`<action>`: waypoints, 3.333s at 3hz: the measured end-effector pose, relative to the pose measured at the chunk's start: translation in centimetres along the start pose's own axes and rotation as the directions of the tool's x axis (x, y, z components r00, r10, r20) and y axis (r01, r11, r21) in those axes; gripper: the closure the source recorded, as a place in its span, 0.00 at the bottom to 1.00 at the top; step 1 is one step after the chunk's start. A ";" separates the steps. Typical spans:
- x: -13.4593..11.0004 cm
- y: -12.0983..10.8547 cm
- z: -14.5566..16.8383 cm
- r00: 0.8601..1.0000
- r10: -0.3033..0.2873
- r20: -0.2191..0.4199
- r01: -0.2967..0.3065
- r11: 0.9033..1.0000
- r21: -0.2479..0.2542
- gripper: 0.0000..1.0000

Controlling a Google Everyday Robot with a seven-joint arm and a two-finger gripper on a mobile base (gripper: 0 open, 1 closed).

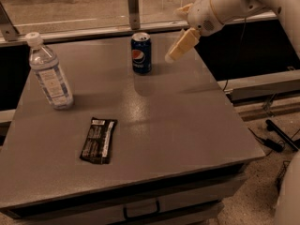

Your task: Move pepsi can near rxbar chocolate

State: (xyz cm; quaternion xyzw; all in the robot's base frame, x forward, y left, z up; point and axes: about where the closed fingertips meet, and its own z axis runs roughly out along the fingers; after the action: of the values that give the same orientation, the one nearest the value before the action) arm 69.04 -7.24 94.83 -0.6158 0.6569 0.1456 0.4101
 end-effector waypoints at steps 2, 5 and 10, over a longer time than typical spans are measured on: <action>-0.4 -0.4 4.6 0.995 0.088 0.044 -0.086 0.995 -0.040 0.00; -1.9 0.0 9.0 0.987 0.115 0.111 -0.104 0.990 -0.095 0.02; -2.9 0.9 9.0 0.983 0.112 0.147 -0.089 0.984 -0.157 1.00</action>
Offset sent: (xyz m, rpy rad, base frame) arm 0.0272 0.0534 -0.0360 0.1040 0.1247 -0.0180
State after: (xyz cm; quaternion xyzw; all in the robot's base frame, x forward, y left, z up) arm 71.19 1.24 91.06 -0.5977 0.6405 0.2623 0.4045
